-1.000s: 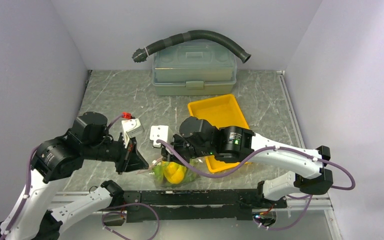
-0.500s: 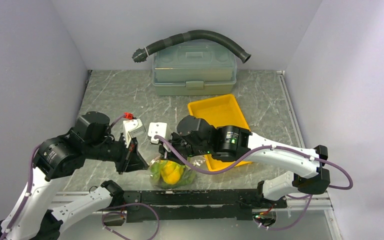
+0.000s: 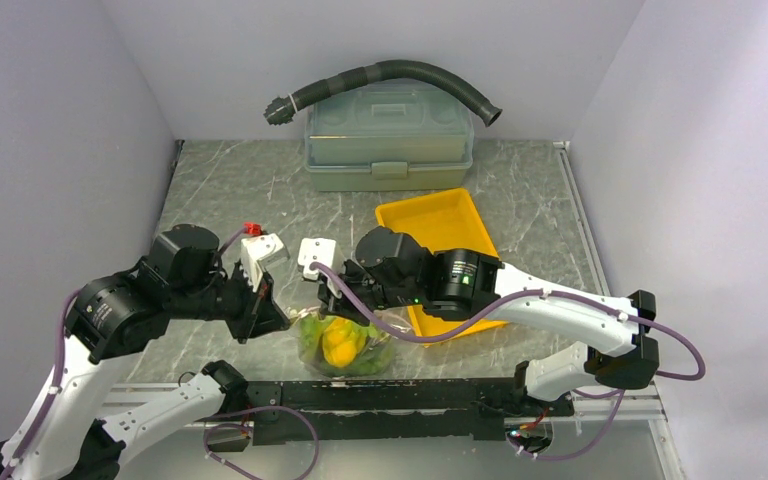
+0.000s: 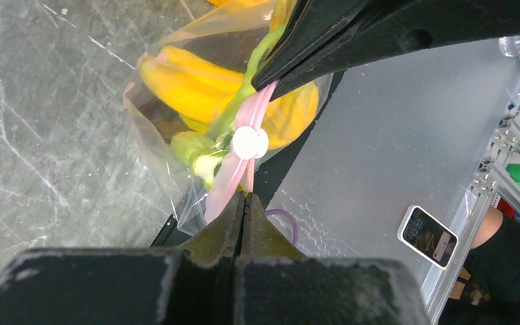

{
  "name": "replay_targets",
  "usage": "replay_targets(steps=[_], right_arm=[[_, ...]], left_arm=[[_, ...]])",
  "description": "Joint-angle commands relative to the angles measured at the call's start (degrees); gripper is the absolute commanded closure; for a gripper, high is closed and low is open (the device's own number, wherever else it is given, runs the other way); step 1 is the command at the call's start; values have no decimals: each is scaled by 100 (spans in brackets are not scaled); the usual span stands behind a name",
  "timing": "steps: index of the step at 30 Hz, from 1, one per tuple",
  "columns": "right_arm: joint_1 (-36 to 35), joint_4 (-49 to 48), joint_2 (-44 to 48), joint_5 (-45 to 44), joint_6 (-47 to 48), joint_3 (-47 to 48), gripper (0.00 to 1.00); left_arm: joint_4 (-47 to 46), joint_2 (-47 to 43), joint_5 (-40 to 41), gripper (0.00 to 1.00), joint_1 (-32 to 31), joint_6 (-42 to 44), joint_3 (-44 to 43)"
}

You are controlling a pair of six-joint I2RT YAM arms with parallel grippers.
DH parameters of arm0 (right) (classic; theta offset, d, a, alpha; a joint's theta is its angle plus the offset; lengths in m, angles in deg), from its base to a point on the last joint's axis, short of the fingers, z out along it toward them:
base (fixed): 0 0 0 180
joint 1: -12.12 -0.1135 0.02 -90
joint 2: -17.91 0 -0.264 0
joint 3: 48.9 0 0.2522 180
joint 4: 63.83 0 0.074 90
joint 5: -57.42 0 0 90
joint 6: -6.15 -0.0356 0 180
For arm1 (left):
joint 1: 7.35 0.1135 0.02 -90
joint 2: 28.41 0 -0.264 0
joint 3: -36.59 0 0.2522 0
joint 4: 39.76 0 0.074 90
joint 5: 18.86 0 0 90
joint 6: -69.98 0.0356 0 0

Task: Place the food in the zip-top bag and seal the zipper
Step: Adjust the zipper food storage bag at the center of the board.

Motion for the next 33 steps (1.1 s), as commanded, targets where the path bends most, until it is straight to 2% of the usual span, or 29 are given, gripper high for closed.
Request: replay_targets(steps=[1,7,12,21,33], right_arm=[[14,-857,383,132,-163,64,100],[12,-979,551,267,-200,-89,100],[14,-992,612,462,-169,-202,100],[14,-942,709,580,-143,-277,100],[14,-967,634,451,-130,-235,100]], left_arm=[[-40,58,611,100,13,-40,63],[-414,3,1057,100,10,-237,63],[-675,-20,1101,100,6,-332,45],[-1116,189,401,100,5,-327,482],[-1231,445,-415,100,5,-191,610]])
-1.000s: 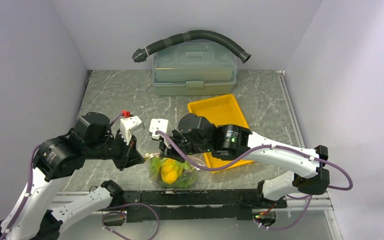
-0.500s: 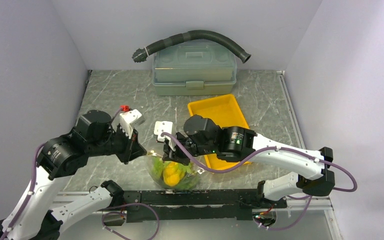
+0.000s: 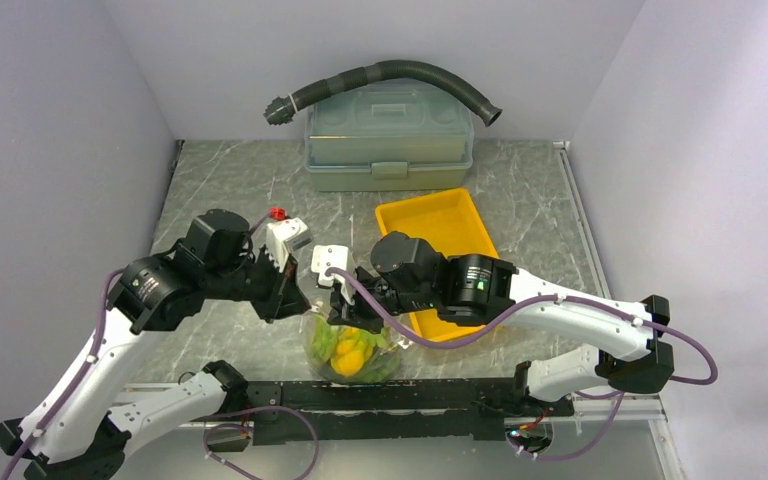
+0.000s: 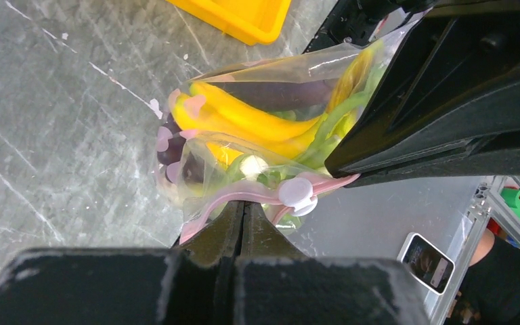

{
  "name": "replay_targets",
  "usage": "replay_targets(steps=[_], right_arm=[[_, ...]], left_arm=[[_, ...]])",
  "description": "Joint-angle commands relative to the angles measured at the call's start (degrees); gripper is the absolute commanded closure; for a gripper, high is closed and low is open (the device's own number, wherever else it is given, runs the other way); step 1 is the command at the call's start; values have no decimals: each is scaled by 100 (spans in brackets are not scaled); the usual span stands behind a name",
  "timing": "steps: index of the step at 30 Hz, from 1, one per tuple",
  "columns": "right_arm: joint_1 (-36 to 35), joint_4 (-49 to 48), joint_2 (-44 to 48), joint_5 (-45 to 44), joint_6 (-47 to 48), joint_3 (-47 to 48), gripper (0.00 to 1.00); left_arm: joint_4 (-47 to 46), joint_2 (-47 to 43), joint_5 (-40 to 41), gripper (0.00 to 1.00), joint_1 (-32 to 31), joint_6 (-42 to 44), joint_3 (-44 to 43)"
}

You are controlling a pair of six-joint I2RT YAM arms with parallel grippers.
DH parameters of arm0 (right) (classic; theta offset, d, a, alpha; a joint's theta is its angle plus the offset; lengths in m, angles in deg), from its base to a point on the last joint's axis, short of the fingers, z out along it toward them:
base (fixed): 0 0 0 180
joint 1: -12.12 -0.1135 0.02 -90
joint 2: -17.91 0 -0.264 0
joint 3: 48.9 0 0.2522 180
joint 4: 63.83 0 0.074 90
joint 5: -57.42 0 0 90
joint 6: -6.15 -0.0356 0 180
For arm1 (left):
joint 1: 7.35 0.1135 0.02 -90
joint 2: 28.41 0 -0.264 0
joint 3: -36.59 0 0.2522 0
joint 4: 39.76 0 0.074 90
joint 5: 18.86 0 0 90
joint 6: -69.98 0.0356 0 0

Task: Place the food in the zip-top bag and seal the zipper
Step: Adjust the zipper food storage bag at the center of the board.

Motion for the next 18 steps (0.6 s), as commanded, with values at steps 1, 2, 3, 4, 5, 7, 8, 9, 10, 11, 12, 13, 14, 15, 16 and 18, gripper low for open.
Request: replay_targets(steps=[1,2,3,4,5,7,8,9,10,11,12,13,14,15,16,18], right_arm=[[-6,-863,216,103,-27,191,100],[-6,-888,230,93,-33,180,100],[-6,-914,240,77,-34,164,100],[-6,-940,258,59,-33,152,100],[-1,-955,280,42,-23,135,100],[3,-966,298,-2,-25,115,100],[3,-967,314,-21,-25,109,100],[3,-979,326,-14,-23,96,100],[3,-995,344,-5,-36,83,100],[3,-1026,366,11,-48,76,100],[3,-1047,380,36,-70,65,100],[3,-1072,404,58,-90,49,100],[3,-1099,430,61,-106,25,100],[3,-1117,462,62,-130,-1,100],[3,-1140,500,53,-149,-38,100],[3,-1201,580,36,-178,-148,100]], left_arm=[[-252,68,-576,100,-2,61,89],[-305,64,-654,100,-2,43,126],[-316,70,-735,100,-2,37,159],[-309,72,-816,100,-2,37,171],[-318,66,-916,100,-2,44,181],[-419,38,-1218,97,-1,45,231],[-470,41,-1379,96,-1,33,258],[-524,56,-1500,95,-2,21,290],[-561,74,-1557,94,1,19,321],[-604,87,-1545,94,-1,25,355],[-676,94,-1514,94,-6,17,417],[-763,102,-1522,94,-9,0,475],[-838,117,-1562,94,-10,-32,522],[-918,124,-1583,94,-15,-60,567],[-1024,120,-1608,94,-14,-111,620],[-1353,51,-1705,92,-26,-283,789]])
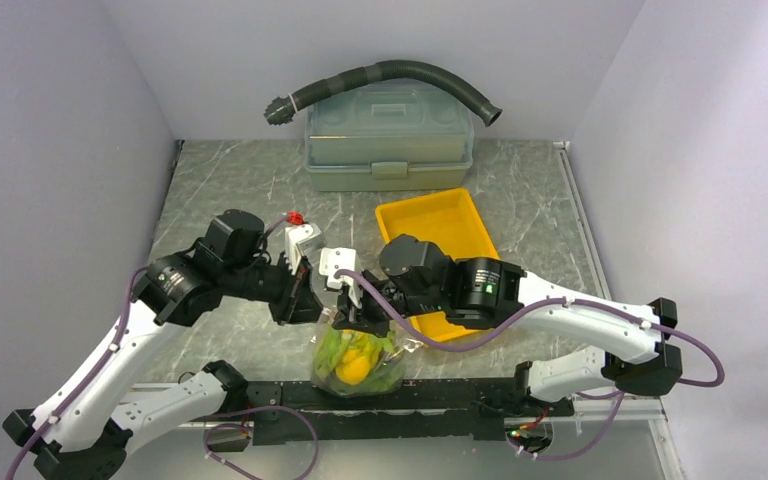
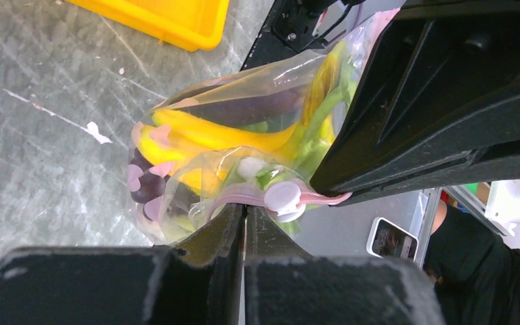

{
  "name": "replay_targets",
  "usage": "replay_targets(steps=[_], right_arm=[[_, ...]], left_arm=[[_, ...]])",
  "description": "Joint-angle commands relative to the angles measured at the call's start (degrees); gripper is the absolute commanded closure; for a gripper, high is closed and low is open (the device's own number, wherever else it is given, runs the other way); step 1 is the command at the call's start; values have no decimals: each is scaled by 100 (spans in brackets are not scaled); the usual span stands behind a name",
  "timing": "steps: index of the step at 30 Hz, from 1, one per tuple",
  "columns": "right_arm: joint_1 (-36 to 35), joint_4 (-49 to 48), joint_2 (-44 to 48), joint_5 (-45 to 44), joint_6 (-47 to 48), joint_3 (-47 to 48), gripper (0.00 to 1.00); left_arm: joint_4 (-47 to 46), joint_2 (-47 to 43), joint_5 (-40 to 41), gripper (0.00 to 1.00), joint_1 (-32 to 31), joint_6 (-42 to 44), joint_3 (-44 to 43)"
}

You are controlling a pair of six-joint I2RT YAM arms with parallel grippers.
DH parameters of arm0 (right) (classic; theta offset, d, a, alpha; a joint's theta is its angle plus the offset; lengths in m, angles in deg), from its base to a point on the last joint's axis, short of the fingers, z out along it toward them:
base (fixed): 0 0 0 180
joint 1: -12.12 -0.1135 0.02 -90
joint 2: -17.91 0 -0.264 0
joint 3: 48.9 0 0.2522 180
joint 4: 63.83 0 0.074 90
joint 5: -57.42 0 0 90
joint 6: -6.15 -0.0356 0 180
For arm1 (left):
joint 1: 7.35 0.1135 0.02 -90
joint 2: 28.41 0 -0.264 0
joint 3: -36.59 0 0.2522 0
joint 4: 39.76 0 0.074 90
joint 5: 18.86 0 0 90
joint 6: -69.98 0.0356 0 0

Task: Place the food in the zip-top bag and seal the zipper
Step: Adjust the zipper food storage bag at the center of the board.

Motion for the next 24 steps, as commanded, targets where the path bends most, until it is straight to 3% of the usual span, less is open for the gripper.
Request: replay_targets(steps=[1,17,20,24], right_arm=[[14,-1217,441,-56,-117,-54,100],[14,-1317,842,-312,-305,-686,100],[14,-1294,868,-349,-317,-711,100],[14,-1256,912,-435,-309,-714,100]], left_arm=[[-935,-92,-697,90,-64,-378,297],[-4232,-841,-1988,71,-113,-2123,1771],[-4193,-924,-2027,66,-127,-2106,1814],[-3145,-1066,-1594,60,-127,-1554,1342]])
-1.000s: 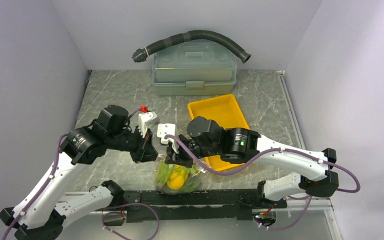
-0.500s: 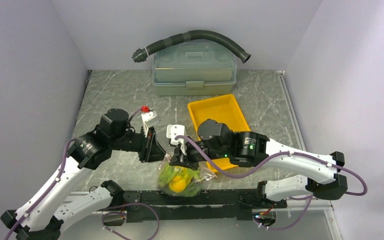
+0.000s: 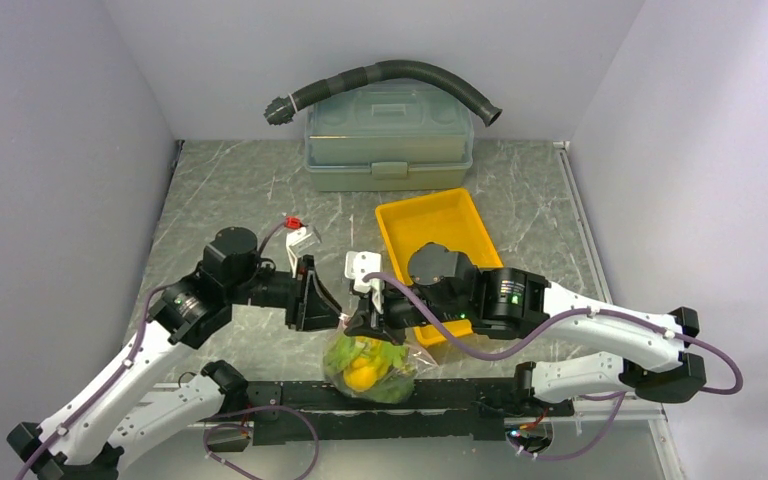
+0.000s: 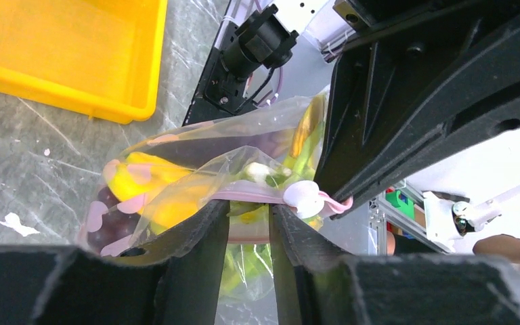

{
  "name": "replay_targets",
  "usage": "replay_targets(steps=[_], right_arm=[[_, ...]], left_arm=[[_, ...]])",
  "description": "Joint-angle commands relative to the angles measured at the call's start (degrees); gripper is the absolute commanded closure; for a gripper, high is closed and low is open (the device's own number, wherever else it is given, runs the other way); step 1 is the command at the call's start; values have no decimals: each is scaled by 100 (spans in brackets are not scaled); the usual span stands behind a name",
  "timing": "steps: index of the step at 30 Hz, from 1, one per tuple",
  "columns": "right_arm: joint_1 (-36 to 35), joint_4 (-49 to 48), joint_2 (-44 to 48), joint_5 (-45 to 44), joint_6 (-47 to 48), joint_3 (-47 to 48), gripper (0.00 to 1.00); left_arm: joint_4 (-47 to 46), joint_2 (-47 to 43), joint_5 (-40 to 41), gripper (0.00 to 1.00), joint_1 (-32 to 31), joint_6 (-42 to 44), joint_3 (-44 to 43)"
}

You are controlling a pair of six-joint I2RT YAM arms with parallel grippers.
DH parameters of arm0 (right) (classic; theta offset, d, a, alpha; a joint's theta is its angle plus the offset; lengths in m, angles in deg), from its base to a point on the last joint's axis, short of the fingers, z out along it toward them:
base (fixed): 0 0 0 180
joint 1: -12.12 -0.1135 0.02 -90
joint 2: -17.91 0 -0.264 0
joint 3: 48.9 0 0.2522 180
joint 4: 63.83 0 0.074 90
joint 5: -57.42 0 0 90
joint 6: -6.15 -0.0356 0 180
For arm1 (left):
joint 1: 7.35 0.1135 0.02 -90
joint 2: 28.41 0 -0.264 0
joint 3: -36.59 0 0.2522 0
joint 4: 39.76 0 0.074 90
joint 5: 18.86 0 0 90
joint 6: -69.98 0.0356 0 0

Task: Place the food in the zip-top bag and seal the zipper
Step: Adjust the zipper food storage bag at the center of the board.

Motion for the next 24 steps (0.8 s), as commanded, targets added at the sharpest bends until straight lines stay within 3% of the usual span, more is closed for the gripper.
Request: replay_targets(steps=[1,9,10,12,13,24], right_arm=[[54,-819,154,-487,-3,38,100],[54,-806,138,-562,-3,71,100],[51,-802,121,-560,-11,84,100],[53,-754,84,-539,-23,127,100],[53,-732,67,-534,-21,153,100],[54,-726,-67,-479,-47,214,100]], left_arm=[[504,-333,-215,58,-122,351,-735],[1699,-619,678,45,-120,783,-1396],[1766,-653,759,38,-115,799,-1420],[1951,-716,929,3,-114,870,-1519],[2080,-730,1040,1,-120,924,-1602],[2985,-858,1895,0,-122,1254,-2596]])
